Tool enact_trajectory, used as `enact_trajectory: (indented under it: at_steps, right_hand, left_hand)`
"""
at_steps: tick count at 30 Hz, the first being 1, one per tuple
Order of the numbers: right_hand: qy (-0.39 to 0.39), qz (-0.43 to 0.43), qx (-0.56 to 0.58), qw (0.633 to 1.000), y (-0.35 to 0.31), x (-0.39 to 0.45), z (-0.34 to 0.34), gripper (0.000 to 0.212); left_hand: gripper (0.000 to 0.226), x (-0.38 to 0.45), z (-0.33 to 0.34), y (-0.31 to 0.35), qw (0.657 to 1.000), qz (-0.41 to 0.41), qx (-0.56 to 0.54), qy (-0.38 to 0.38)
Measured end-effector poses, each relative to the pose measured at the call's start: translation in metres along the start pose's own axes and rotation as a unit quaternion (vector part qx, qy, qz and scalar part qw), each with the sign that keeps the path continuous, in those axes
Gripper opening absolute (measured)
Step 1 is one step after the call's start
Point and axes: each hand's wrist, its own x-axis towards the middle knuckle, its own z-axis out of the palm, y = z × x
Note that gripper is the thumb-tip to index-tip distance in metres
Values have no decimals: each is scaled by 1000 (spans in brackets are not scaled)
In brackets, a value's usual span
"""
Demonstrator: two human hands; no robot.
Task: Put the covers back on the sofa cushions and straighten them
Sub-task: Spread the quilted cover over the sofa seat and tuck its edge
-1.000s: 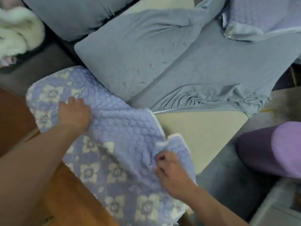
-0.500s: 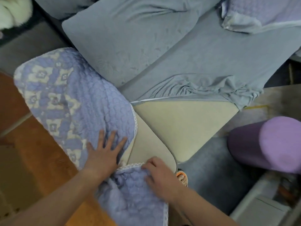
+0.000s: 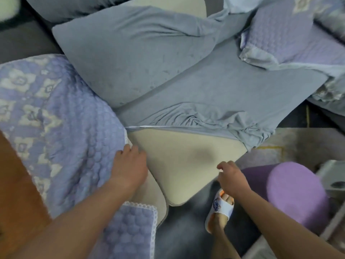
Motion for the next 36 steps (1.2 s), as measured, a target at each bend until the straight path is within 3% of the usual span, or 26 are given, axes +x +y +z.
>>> enact_trajectory:
  at_steps: [4, 8, 10, 12, 15, 18, 20, 23, 26, 29, 32, 34, 36]
  right_hand:
    - [71, -91, -85, 990, 43, 104, -33, 37]
    - [143, -178, -158, 961, 60, 197, -55, 40]
    - [139, -191, -204, 950, 71, 225, -61, 49]
    - [124, -206, -202, 949, 83, 238, -59, 40]
    - [33, -206, -57, 976, 84, 214, -46, 22]
    - [-120, -182, 11, 976, 98, 160, -26, 8]
    - [-169, -165, 45, 971, 111, 132, -20, 11]
    - [-241, -191, 30, 951, 115, 105, -20, 8]
    - [-264, -265, -36, 927, 110, 79, -9, 32]
    - [-259, -323, -88, 906, 104, 55, 14, 34]
    - [-222, -336, -100, 910, 103, 19, 39, 45]
    - [-204, -333, -110, 914, 118, -6, 62, 31]
    - [-196, -327, -105, 919, 137, -23, 83, 19]
  left_hand:
    - [29, 57, 16, 89, 986, 15, -167, 13]
    - [34, 135, 36, 151, 988, 11, -147, 47]
    - [46, 176, 39, 168, 989, 0, -132, 69]
    - [59, 209, 40, 180, 992, -2, -109, 58]
    - [51, 222, 39, 186, 998, 27, -49, 33]
    - [40, 194, 44, 180, 997, 76, -17, 9]
    - [26, 160, 58, 175, 994, 108, -15, -19]
    - [21, 94, 75, 174, 992, 69, -54, -95]
    - [37, 20, 103, 181, 984, -7, -38, -176]
    - [31, -34, 116, 194, 976, -35, -11, -216]
    - [30, -76, 159, 210, 989, -52, -42, -130]
    - [21, -100, 173, 214, 993, -54, -85, -55]
    - [29, -116, 180, 217, 985, -79, -151, -21]
